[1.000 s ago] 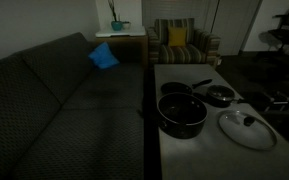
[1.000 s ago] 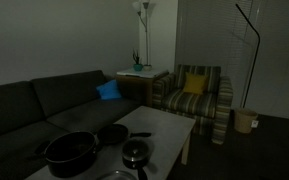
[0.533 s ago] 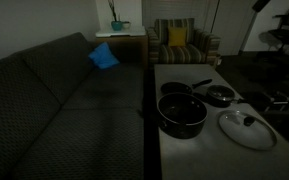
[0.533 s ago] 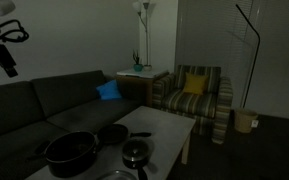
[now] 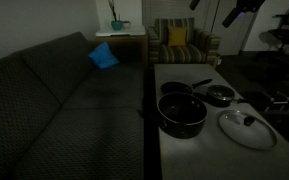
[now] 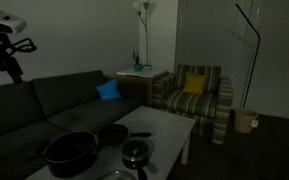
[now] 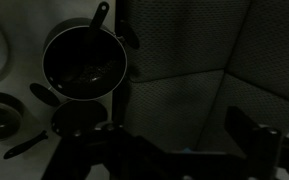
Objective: Move the dishing spoon from the pot to the table, to the pot, then to the table
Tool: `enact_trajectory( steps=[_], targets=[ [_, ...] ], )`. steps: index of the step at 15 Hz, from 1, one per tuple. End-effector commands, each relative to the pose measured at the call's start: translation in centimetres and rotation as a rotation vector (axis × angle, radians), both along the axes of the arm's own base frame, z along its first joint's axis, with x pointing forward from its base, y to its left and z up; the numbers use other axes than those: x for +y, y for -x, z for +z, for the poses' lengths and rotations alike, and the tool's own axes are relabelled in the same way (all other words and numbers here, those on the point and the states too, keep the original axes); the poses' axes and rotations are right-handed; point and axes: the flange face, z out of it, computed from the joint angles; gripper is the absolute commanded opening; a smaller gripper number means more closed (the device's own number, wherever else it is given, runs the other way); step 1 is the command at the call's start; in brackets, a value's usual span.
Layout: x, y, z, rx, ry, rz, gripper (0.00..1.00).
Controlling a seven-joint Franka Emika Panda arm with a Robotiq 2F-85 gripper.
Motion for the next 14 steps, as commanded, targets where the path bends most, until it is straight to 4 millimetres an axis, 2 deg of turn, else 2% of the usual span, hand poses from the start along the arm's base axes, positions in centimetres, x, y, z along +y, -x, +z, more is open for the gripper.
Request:
enact_trajectory(
  steps=[1,3,8,14],
  targets=[
    [0.1,0.0,0.1,0.001,0.000,0.000,1.00],
    [0.9,0.1,-0.5,0.023,0.011,0.030,1.00],
    [2.9,-3.1,-4.5,0.052,-0.050,0.094,1.00],
    [2.6,-8.2,-12.7,0.132,-0.018,0.116,1.00]
  ],
)
